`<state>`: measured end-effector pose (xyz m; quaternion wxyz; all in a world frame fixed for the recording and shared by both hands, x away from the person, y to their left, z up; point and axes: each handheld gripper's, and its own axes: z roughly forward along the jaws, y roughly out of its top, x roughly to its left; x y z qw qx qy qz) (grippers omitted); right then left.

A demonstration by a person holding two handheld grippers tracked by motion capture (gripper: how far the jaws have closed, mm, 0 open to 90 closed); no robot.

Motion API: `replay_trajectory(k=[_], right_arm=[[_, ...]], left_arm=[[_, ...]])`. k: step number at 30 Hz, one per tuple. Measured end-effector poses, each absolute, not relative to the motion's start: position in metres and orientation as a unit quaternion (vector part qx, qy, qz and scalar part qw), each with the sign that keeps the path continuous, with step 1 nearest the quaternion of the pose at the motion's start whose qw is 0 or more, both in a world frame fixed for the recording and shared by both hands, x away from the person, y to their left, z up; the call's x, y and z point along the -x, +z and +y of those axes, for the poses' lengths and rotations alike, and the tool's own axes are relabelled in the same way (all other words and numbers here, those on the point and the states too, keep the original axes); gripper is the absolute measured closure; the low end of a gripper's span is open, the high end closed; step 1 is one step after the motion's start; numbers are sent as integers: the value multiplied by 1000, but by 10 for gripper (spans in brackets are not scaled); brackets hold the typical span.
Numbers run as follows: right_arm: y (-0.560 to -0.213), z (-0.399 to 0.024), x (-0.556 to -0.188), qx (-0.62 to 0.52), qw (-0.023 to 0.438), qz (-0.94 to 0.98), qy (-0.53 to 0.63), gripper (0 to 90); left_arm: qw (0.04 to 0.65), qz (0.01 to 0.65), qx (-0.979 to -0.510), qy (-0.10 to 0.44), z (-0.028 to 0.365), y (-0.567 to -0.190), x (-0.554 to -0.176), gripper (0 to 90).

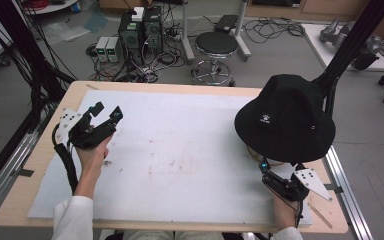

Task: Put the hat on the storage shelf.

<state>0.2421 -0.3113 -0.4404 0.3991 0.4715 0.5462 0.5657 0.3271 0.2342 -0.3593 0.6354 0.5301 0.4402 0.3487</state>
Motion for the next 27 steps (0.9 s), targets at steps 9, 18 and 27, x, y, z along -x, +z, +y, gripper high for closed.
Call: replay_trajectory(k=[9,18,27], right_arm=[[-440,-311,-242,-471,399,546,566,109],[-440,-311,-242,-471,399,546,566,109],[-440,-310,-242,-472,399,546,565,109]], left_arm=[[629,463,-513,356,254,-372,-316,294],[623,483,-499,361,273,-382,-306,285],[606,504,-491,372,289,-397,-293,258]])
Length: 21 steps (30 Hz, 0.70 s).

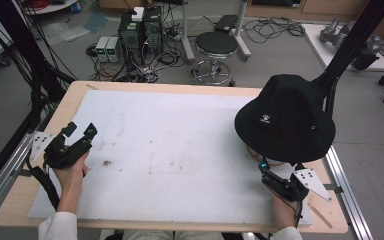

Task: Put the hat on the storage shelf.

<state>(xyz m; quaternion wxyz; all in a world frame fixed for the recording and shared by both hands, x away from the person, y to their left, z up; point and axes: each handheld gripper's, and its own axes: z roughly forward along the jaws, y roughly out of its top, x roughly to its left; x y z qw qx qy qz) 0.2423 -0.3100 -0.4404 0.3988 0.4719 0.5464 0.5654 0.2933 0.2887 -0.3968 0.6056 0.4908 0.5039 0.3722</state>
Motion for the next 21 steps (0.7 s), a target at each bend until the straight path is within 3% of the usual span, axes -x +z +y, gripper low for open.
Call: replay_trajectory(k=[9,21], right_arm=[[-441,-310,-243,-472,397,547,566,109],[-441,-309,-243,-470,395,551,565,109]], left_arm=[[569,494,-526,394,291,-414,-282,234],[582,492,-520,386,298,-423,-265,232]])
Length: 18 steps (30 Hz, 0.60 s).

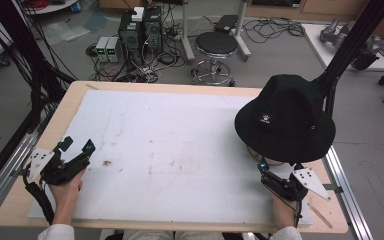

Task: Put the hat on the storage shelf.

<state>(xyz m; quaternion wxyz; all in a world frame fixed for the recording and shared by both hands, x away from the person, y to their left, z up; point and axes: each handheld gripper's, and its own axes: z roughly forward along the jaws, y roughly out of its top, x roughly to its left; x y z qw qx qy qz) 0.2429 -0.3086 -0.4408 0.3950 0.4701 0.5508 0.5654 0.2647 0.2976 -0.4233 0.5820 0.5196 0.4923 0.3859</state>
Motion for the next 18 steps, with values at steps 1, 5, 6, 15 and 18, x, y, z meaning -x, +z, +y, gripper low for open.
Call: replay_trajectory(k=[1,5,6,15,18], right_arm=[[-441,-309,-243,-471,395,550,565,109],[-441,-310,-243,-473,393,548,567,109],[-441,-310,-243,-476,390,547,568,109],[-441,-311,-243,-477,391,544,569,109],[-441,-312,-241,-478,389,544,569,109]], left_arm=[[581,496,-517,386,300,-426,-263,233],[581,501,-515,383,303,-428,-262,233],[582,502,-513,382,304,-428,-262,233],[588,501,-514,373,300,-431,-261,239],[587,501,-515,373,300,-431,-262,240]])
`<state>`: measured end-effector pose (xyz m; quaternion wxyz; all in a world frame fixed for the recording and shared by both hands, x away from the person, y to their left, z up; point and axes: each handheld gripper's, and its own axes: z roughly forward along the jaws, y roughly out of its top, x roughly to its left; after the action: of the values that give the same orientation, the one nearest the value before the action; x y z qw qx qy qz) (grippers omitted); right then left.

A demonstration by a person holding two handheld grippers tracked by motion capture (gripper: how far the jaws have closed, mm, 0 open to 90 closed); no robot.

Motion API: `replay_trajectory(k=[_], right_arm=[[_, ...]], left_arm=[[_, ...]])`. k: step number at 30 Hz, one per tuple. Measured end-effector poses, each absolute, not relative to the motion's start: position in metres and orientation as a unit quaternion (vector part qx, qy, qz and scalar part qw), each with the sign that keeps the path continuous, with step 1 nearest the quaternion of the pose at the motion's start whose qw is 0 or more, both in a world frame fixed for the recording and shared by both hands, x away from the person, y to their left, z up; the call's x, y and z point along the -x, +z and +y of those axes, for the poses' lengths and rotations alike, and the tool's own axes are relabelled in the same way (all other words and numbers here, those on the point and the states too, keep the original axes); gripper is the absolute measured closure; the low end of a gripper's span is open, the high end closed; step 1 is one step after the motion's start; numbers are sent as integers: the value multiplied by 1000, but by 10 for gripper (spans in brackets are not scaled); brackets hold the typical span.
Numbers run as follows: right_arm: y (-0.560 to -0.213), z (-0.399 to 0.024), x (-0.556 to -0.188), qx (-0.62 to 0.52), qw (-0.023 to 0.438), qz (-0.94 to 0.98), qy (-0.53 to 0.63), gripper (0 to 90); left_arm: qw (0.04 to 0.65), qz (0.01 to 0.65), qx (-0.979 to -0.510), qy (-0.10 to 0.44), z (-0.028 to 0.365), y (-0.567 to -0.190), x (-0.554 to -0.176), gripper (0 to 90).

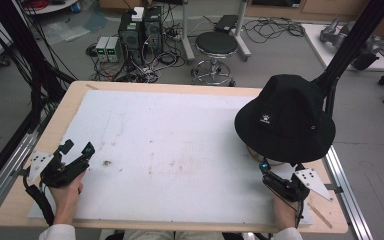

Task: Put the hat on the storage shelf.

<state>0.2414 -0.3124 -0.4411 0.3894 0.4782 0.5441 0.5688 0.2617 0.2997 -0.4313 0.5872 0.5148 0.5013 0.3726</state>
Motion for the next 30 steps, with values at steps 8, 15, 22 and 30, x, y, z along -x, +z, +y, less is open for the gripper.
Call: replay_trajectory(k=[8,15,22,30], right_arm=[[-441,-315,-240,-480,391,540,570,109],[-441,-315,-240,-480,389,541,571,109],[-441,-315,-240,-480,390,541,570,109],[-441,-315,-240,-478,389,542,571,109]], left_arm=[[593,505,-510,366,300,-432,-260,246],[590,506,-512,365,299,-433,-260,247],[590,508,-510,365,301,-434,-261,248],[591,508,-514,359,302,-435,-261,246]])
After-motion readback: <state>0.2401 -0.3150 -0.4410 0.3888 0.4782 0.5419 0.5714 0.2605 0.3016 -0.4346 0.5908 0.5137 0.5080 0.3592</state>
